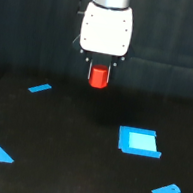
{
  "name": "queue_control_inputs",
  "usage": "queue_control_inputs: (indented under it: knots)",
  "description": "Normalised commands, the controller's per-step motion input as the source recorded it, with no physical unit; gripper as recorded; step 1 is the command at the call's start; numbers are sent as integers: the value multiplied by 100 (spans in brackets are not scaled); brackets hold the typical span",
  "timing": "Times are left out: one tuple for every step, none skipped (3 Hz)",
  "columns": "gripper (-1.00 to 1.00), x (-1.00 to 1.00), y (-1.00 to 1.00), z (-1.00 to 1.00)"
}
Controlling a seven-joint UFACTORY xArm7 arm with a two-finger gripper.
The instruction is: Pick up the red object from the table
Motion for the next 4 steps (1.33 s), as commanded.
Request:
queue_control_inputs:
  knots:
    - [-88,15,12,18]
    - [-100,-1,8,2]
    - [-87,13,1,2]
    - [-95,2,-2,4]
